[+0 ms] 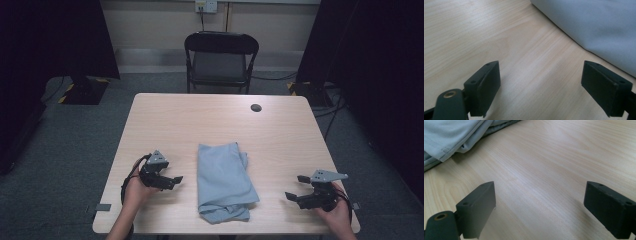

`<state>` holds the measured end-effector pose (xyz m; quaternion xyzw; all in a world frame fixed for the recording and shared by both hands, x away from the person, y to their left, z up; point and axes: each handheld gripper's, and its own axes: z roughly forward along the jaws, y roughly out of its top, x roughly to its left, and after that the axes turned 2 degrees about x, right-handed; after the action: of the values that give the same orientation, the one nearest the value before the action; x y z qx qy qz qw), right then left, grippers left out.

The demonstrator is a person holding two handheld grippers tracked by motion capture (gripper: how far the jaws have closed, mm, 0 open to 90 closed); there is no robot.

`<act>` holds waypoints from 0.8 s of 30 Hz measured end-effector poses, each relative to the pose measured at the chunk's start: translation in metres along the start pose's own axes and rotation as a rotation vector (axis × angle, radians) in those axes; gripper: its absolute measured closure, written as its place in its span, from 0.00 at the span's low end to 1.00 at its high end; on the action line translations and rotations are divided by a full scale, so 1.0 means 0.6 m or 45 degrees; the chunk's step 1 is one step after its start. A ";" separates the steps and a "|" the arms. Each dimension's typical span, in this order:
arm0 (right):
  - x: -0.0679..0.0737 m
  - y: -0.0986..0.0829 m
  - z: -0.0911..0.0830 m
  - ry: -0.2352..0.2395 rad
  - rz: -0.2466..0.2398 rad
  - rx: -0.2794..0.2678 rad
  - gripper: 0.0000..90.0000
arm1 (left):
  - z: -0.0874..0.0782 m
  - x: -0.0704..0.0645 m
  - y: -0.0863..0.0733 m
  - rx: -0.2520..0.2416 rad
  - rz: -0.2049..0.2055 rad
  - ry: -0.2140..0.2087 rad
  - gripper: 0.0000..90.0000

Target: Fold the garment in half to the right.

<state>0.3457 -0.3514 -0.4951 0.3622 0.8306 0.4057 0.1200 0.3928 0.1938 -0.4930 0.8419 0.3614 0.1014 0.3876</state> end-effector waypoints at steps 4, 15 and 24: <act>-0.002 -0.003 0.000 -0.004 -0.003 0.007 0.11 | -0.002 -0.001 -0.004 0.010 0.006 -0.001 0.17; -0.005 -0.008 -0.004 -0.020 -0.020 0.044 0.11 | -0.010 -0.002 -0.018 0.024 0.016 0.006 0.17; -0.005 -0.008 -0.001 -0.022 -0.028 0.090 0.11 | -0.014 -0.001 -0.027 0.018 0.030 0.017 0.17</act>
<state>0.3451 -0.3560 -0.4986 0.3604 0.8473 0.3716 0.1188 0.3800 0.2053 -0.4992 0.8482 0.3548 0.1089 0.3779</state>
